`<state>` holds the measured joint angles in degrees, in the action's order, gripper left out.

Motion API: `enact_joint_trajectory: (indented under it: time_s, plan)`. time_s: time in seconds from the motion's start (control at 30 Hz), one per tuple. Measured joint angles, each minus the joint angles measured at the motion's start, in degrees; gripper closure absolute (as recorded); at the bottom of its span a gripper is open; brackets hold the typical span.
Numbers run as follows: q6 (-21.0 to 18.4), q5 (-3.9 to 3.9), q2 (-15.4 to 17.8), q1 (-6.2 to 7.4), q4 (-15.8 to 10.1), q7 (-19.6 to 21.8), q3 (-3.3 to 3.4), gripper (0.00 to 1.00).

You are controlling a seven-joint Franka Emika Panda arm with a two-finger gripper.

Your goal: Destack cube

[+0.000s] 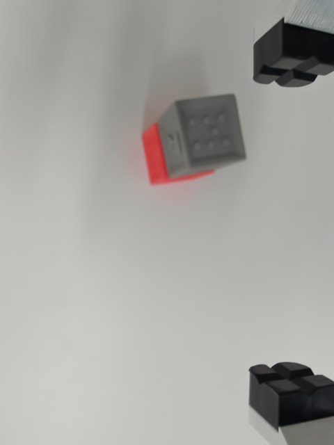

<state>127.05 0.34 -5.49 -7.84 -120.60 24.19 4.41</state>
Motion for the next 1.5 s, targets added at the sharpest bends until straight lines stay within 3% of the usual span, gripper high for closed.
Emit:
enact_joint_trajectory:
  time_s: [0.47, 0.9, 1.5]
  plan:
    - [4.87, 0.56, -2.6, -3.02, -2.97, -11.04, 1.36, 0.0]
    - [9.23, 1.26, -5.98, -6.29, -4.55, -21.26, 2.15, 0.0]
    - [18.27, 2.81, -14.03, -6.66, -5.65, -22.95, 1.8, 0.0]
